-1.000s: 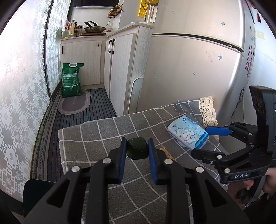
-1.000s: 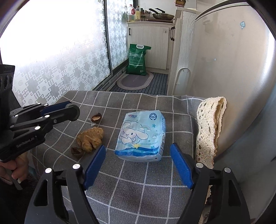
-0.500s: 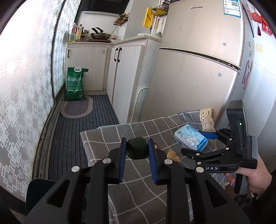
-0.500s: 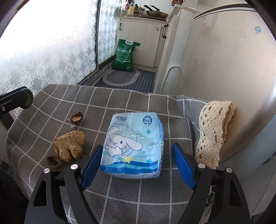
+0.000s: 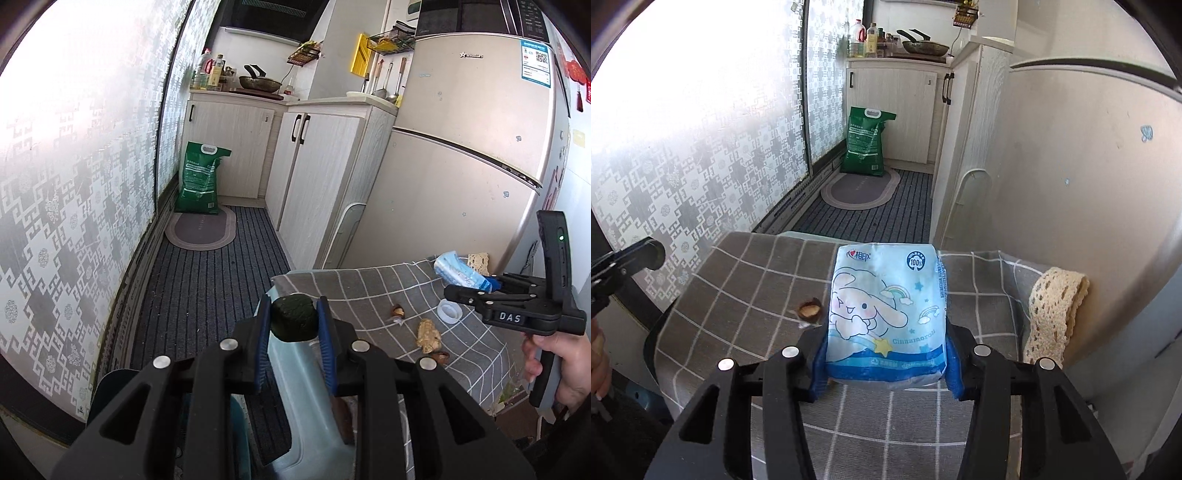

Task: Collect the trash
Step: 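Grasp the blue Cinnamoroll wipes pack with the right gripper and lift it, then drop the cucumber end into the teal bin with the left gripper while the right gripper drops the wipes pack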

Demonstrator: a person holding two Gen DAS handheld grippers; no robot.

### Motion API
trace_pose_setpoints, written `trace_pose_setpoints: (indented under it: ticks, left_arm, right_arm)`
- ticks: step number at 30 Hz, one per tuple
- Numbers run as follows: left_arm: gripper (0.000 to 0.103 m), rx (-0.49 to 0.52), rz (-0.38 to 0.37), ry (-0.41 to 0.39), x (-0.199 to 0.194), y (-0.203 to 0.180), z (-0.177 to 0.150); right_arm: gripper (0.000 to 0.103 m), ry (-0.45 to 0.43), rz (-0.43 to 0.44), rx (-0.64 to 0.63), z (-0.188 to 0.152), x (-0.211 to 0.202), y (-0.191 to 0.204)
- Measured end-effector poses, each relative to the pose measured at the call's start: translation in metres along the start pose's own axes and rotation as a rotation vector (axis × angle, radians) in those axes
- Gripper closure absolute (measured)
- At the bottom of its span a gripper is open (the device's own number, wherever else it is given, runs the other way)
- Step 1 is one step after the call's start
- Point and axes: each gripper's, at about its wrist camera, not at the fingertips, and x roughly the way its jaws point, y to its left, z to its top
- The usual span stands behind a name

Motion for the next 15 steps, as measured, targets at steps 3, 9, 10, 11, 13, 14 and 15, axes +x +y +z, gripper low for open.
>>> trace_pose_setpoints:
  ticks: [3,9,10,11,13,14,15]
  left_arm:
    - [0.077,-0.010,0.033,0.013,-0.002,0.016,-0.004]
    - [0.077,-0.033,0.092,0.048,-0.008,0.049,-0.015]
    - [0.077,-0.038,0.101,0.054,-0.008,0.055,-0.017]
    - [0.077,-0.043,0.111,0.062,-0.008,0.060,-0.020]
    - [0.077,-0.054,0.128,0.079,-0.009,0.070,-0.024]
    - [0.077,-0.061,0.135,0.086,-0.009,0.076,-0.027]
    - [0.077,-0.072,0.142,0.092,-0.010,0.081,-0.030]
  right_arm:
    - [0.054,-0.017,0.039,-0.027,0.009,-0.006,0.021]
    - [0.054,-0.034,0.113,-0.068,0.023,-0.012,0.058]
    - [0.054,-0.036,0.124,-0.073,0.024,-0.013,0.063]
    - [0.054,-0.036,0.136,-0.078,0.026,-0.013,0.068]
    - [0.054,-0.036,0.158,-0.090,0.029,-0.013,0.081]
    - [0.054,-0.036,0.167,-0.098,0.031,-0.012,0.088]
    - [0.054,-0.036,0.178,-0.106,0.033,-0.012,0.094]
